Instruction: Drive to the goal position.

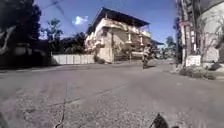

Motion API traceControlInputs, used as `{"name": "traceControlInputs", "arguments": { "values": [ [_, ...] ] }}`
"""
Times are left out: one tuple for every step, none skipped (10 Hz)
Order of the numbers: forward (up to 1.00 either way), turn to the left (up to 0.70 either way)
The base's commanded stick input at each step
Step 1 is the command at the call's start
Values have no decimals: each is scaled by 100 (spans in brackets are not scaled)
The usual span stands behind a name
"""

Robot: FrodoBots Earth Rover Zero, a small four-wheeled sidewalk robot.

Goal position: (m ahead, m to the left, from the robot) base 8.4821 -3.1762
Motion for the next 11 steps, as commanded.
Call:
{"name": "traceControlInputs", "arguments": {
  "values": [
    [70, -3],
    [70, -3],
    [70, -3],
    [70, -3],
    [70, -10],
    [70, -35],
    [70, -35],
    [70, -35],
    [70, -35],
    [70, -35],
    [70, -35]
  ]
}}
